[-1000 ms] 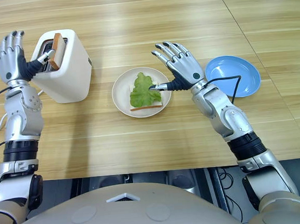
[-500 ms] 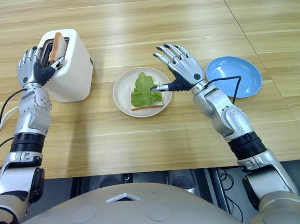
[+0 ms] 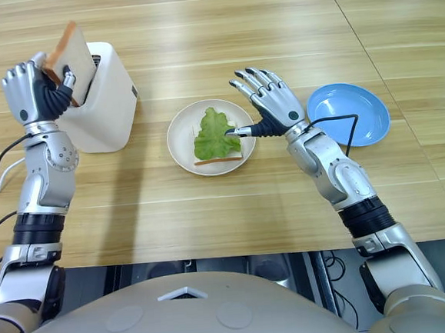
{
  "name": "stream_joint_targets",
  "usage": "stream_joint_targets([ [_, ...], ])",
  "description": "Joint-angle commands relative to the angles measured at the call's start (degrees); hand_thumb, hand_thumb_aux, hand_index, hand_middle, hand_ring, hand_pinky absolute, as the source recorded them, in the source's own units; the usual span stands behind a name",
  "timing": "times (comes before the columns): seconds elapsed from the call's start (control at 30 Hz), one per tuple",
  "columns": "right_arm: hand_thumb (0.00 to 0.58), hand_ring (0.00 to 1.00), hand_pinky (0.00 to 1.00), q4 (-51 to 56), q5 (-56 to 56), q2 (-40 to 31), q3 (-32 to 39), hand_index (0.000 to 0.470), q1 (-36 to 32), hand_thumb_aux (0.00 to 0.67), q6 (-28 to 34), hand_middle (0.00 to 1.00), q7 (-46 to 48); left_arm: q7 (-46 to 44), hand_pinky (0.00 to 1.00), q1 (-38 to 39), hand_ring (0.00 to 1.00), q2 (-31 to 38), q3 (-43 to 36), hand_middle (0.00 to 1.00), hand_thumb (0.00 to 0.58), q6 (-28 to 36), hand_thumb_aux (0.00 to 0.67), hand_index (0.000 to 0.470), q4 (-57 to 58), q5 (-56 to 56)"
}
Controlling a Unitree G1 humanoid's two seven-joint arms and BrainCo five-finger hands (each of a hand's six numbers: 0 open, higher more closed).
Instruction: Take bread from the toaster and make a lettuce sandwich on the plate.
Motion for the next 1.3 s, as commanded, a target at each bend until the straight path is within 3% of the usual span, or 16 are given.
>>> stream_joint_targets([
  [0.03, 0.0, 0.0, 0.0, 1.09, 0.21, -0.03, -0.18, 0.0, 0.14, 0.0, -0.31, 0.0, -0.2, 4.56, 1.0, 2.28, 1.0, -0.95, 5.14, 1.0, 0.58, -5.0, 0.67, 0.46, -10.06, -2.48],
  [0.13, 0.0, 0.0, 0.0, 1.65, 0.87, 0.13, -0.57, 0.0, 0.11, 0.0, -0.4, 0.0, -0.46, 1.0, 1.0, 2.77, 1.0, -1.51, 8.55, 1.0, 0.58, -11.08, 0.67, 0.46, -15.91, -11.74],
  [0.23, 0.0, 0.0, 0.0, 2.15, 4.4, 0.49, -3.03, 0.0, 0.34, 0.0, -0.63, 0.0, -1.05, -10.11, 1.0, 0.76, 1.0, -2.51, 5.9, 1.0, 0.58, -15.11, 0.67, 0.46, -15.16, -24.51],
  [0.43, 0.0, 0.0, 0.0, 2.99, 14.89, 0.5, -13.0, 0.0, 0.89, 0.0, -1.19, 0.0, -2.95, -35.04, 1.0, -4.04, 1.0, -10.14, 0.38, 1.0, 0.58, -14.52, 0.67, 0.46, 0.61, -48.83],
  [0.53, 0.0, 0.0, 0.0, 4.11, 19.07, 0.28, -16.87, 0.0, 1.06, 0.0, -2.12, 0.0, -2.93, -43.89, 1.0, -6.63, 1.0, -13.14, -0.93, 1.0, 0.58, -13.04, 0.67, 0.46, 10.79, -53.42],
  [0.7, 0.0, 0.0, 0.0, 5.61, 22.64, 0.19, -19.69, 0.0, 1.33, 0.0, -3.59, 0.0, -2.17, -52.5, 1.0, -11.31, 1.0, -17.0, -2.38, 1.0, 0.58, -13.94, 0.67, 0.46, 26.35, -54.41],
  [0.93, 0.0, 0.0, 0.0, 7.92, 22.7, 0.91, -18.29, 0.0, 0.98, 0.0, -4.62, 0.0, -1.71, -64.82, 1.0, -15.72, 1.0, -20.08, -7.43, 1.0, 0.58, -15.9, 0.67, 0.46, 40.99, -51.81],
  [1.17, 0.0, 0.0, 0.0, 9.44, 21.87, 1.64, -16.57, 0.0, 0.64, 0.0, -4.89, 0.0, -1.55, -67.59, 1.0, -20.6, 1.0, -20.75, -8.31, 1.0, 0.58, -18.87, 0.67, 0.46, 52.04, -48.45],
  [1.3, 0.0, 0.0, 0.0, 8.86, 21.22, 1.73, -15.53, 0.0, 0.63, 0.0, -4.98, 0.0, -1.02, -64.46, 1.0, -22.84, 1.0, -20.02, -9.38, 1.0, 0.58, -19.44, 0.67, 0.46, 56.77, -44.38],
])
